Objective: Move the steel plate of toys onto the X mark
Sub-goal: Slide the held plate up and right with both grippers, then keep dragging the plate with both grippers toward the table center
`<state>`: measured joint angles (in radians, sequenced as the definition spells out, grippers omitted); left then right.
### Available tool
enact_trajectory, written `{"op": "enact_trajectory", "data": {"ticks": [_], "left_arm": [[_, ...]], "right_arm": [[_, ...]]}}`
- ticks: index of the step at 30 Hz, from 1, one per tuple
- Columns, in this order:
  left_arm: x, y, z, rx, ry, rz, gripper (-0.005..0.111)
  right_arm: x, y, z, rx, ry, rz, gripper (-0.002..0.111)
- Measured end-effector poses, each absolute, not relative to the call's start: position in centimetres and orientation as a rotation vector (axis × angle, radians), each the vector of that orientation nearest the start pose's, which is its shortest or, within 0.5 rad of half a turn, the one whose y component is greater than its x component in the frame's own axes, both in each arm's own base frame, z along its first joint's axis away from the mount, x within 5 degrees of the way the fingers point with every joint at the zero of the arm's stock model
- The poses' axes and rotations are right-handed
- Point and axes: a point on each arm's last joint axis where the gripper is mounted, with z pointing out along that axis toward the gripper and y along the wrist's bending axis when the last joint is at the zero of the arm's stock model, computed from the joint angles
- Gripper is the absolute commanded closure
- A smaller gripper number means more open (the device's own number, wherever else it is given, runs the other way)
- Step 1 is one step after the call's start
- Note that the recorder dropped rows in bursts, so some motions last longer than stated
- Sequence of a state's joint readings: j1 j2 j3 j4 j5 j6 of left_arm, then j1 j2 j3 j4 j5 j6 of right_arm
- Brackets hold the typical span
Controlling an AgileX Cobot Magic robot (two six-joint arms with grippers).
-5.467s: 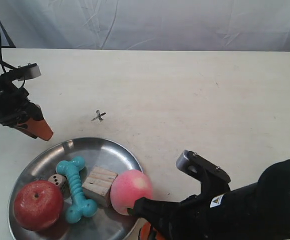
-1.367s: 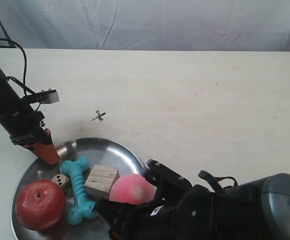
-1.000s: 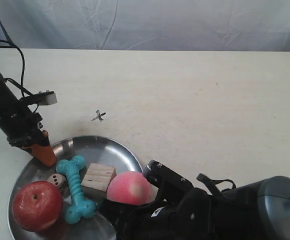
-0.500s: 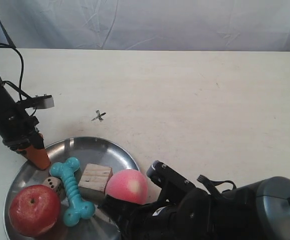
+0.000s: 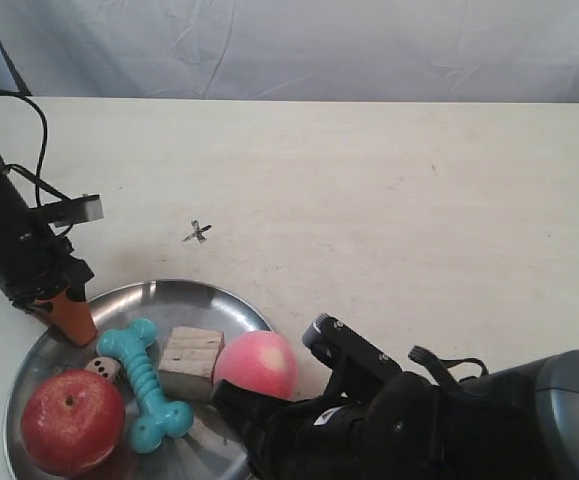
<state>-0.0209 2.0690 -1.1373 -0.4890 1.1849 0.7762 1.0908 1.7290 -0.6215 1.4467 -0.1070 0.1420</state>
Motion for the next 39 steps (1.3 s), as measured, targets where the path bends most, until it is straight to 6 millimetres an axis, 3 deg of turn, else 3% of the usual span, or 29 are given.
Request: {"op": "enact_trajectory", "data": {"ticks": [10, 19, 30, 39], "left_arm": [[31.6, -6.2, 10.6, 0.916, 3.165, -0.845, 0.107], [32.2, -6.6, 11.1, 0.841, 3.103, -0.810, 0.107], [32.9, -7.0, 12.8, 0.724, 3.011, -0.780, 0.107], [32.8, -7.0, 12.9, 0.687, 3.031, -0.773, 0.107]], "right_arm": [[13.9, 24.0, 11.5, 0.756, 2.757, 0.759, 0.109], [15.2, 23.2, 11.6, 0.758, 2.745, 0.754, 0.109], [17.4, 21.6, 13.1, 0.748, 2.682, 0.792, 0.109], [18.6, 21.1, 13.5, 0.678, 2.712, 0.805, 0.109]]}}
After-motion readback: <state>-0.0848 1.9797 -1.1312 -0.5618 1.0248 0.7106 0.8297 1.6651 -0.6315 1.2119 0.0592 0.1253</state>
